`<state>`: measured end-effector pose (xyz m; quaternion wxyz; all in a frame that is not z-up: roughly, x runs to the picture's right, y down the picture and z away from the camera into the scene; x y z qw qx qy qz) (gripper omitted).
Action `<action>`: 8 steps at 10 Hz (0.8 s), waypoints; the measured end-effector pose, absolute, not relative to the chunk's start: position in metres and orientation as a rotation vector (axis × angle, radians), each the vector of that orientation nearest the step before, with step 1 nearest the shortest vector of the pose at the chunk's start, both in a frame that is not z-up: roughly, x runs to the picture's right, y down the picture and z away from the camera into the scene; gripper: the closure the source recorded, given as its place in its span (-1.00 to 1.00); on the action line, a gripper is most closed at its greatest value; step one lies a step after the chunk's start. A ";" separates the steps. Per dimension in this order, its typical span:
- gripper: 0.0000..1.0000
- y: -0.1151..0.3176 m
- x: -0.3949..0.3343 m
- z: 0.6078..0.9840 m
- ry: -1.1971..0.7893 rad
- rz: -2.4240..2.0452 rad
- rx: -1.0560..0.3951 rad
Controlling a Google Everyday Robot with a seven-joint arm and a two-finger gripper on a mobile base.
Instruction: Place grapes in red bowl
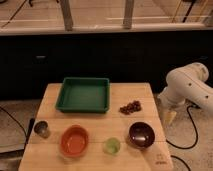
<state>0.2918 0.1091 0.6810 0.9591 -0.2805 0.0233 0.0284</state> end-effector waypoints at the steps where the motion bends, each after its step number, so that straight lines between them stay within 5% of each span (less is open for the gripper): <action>1: -0.60 0.109 0.292 0.681 0.047 0.057 -0.569; 8: -0.60 0.094 0.258 0.710 0.034 -0.012 -0.541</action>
